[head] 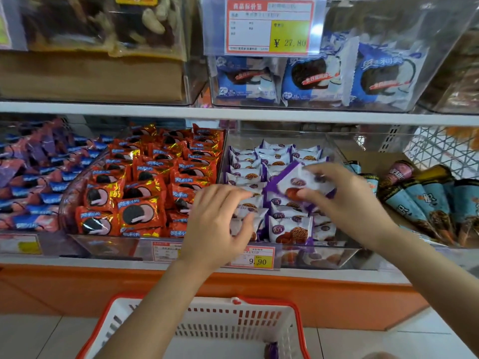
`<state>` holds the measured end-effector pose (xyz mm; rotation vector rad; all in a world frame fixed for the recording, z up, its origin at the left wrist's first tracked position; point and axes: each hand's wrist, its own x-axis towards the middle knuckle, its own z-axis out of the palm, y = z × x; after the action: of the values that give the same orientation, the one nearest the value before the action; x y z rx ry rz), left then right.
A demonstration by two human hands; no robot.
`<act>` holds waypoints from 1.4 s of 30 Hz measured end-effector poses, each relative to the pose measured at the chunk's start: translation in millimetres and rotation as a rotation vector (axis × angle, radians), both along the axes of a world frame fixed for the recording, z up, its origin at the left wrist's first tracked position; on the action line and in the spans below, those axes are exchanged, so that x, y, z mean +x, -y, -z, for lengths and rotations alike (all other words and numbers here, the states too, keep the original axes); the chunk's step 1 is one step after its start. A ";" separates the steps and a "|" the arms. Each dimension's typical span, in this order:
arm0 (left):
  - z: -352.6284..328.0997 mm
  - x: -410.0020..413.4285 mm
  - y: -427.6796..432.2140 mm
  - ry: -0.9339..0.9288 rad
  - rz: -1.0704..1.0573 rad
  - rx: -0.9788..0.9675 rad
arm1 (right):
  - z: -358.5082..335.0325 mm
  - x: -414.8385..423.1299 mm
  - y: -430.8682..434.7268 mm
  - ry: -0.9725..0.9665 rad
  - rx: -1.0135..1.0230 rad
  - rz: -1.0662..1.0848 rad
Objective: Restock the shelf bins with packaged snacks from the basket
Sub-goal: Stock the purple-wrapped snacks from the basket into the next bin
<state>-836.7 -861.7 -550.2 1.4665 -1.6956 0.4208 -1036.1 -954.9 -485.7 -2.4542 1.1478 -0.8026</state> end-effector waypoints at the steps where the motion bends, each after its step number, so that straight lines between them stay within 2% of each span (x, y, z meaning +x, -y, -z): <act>1: 5.9 9.5 0.6 0.084 -0.028 -0.004 | -0.6 -5.6 7.9 -0.007 -0.076 0.079; 4: 16.7 25.0 1.9 0.218 -0.039 0.030 | 1.7 -13.5 24.7 -0.206 -0.231 0.273; 7: 18.5 26.2 3.0 0.252 -0.040 0.036 | 10.5 -7.0 32.0 -0.492 -0.269 0.322; 9: 18.8 26.0 2.0 0.256 -0.042 0.036 | 12.1 -0.8 38.1 -0.586 -0.279 0.332; 16: 19.1 26.2 -0.9 0.256 -0.036 0.036 | 11.2 11.7 47.1 -0.639 -0.295 0.431; 21: 19.3 25.6 -1.6 0.256 -0.041 0.048 | 16.1 15.7 49.6 -0.769 -0.277 0.403; 26: 19.6 25.5 -1.7 0.257 -0.048 0.049 | 12.9 21.7 51.2 -0.882 -0.264 0.462; 28: 19.8 25.5 -1.6 0.259 -0.051 0.049 | 18.2 24.0 52.5 -0.894 -0.213 0.422; 32: 20.1 25.3 -1.4 0.262 -0.051 0.049 | 22.7 21.5 58.3 -0.786 -0.083 0.314; 35: 19.7 25.2 -1.2 0.263 -0.050 0.042 | 22.2 16.8 63.5 -0.733 -0.081 0.237; 39: 19.9 24.9 -1.7 0.264 -0.052 0.041 | 21.4 19.3 66.8 -0.785 -0.125 0.243; 42: 19.7 25.3 -1.5 0.264 -0.052 0.057 | 21.5 20.7 70.1 -0.659 -0.082 0.253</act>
<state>-811.4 -860.1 -569.8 1.5532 -1.8921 0.6217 -1015.4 -1025.0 -507.2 -2.7648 1.6944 -0.0715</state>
